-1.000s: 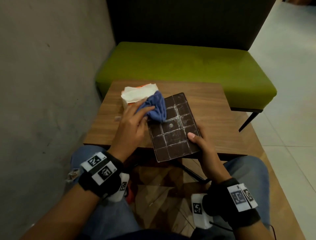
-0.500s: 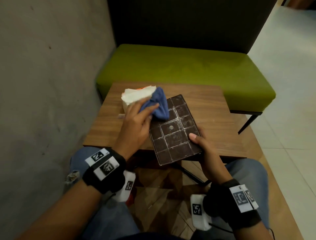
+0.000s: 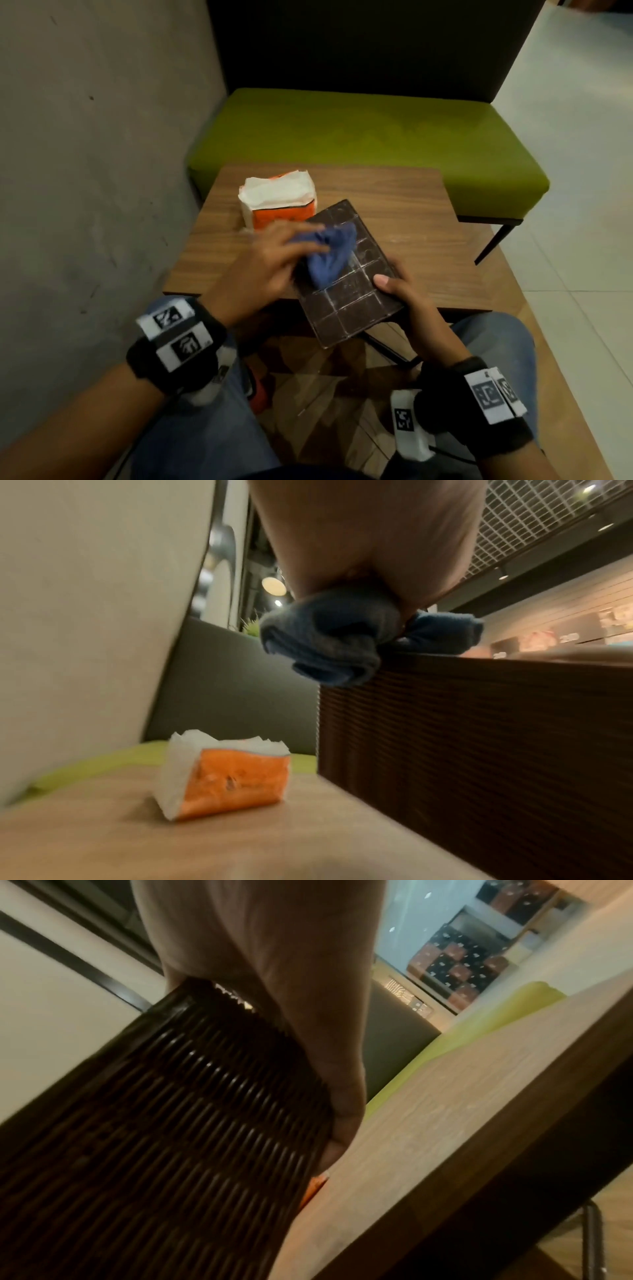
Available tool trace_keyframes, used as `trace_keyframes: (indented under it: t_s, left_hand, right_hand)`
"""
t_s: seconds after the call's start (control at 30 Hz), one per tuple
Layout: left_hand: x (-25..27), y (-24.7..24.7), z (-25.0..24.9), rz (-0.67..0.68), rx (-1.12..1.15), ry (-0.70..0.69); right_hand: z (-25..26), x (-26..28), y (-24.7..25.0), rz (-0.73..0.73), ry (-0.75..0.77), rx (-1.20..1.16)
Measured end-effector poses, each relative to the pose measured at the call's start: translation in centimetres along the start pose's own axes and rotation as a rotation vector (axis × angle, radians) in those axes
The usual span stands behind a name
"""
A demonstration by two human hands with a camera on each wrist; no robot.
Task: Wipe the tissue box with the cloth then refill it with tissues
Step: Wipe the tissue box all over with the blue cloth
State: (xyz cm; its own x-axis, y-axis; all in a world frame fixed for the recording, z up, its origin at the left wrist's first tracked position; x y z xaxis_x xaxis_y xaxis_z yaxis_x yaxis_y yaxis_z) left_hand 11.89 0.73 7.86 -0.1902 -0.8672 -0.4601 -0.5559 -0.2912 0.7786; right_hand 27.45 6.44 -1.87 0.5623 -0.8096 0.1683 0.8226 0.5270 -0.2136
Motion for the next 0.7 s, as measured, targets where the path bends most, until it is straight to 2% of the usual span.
trace_keyframes:
  t_s: [0.1,0.17,0.27,0.37,0.43,0.53,0.63,0.7]
  left_hand:
    - [-2.4,1.8,2.2,-0.127,-0.006,0.148]
    - [-2.5,1.0,0.6,-0.083,-0.040,0.082]
    - [0.1,-0.2,-0.7,0.035,-0.008,-0.049]
    - [1.2,0.8,1.0,0.020,0.012,-0.021]
    - [0.6,1.9,2.6,-0.054,0.031,0.074]
    - [-0.3,2.0,5.0,-0.079,0.319,0.387]
    - [0.4,0.2,6.6,0.027,0.649,0.662]
    - [1.4,-1.8,6.9,0.229,0.620,0.701]
  right_hand:
    - [-0.9,-0.1,-1.3,0.051,-0.031,-0.002]
    - [-0.6,0.0,-0.9,0.034,-0.020,-0.029]
    - [-0.2,0.6,0.4,0.018,-0.008,-0.022]
    - [-0.5,0.8,1.4,-0.008,-0.006,-0.016]
    - [-0.4,0.7,1.1,0.009,-0.002,0.021]
    - [-0.1,0.7,0.4,0.083,-0.008,0.107]
    - [1.2,0.8,0.5,0.132,-0.028,0.125]
    - [2.3,0.9,0.6,0.187,-0.043,0.155]
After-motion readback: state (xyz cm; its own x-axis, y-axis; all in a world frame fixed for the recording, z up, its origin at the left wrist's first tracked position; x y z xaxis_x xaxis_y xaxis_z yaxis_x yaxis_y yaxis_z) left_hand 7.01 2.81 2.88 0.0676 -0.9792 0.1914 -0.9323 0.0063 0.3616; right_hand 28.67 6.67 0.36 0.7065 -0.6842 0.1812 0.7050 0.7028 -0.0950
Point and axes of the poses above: each hand's wrist, its own x-axis away from the middle knuckle, its own y-axis out of the back of the hand, z = x × y, the point moved 10 cm from there along -x, towards the middle knuckle, and after that the axes turned 1 degree about -z, right-handed, at the moved point
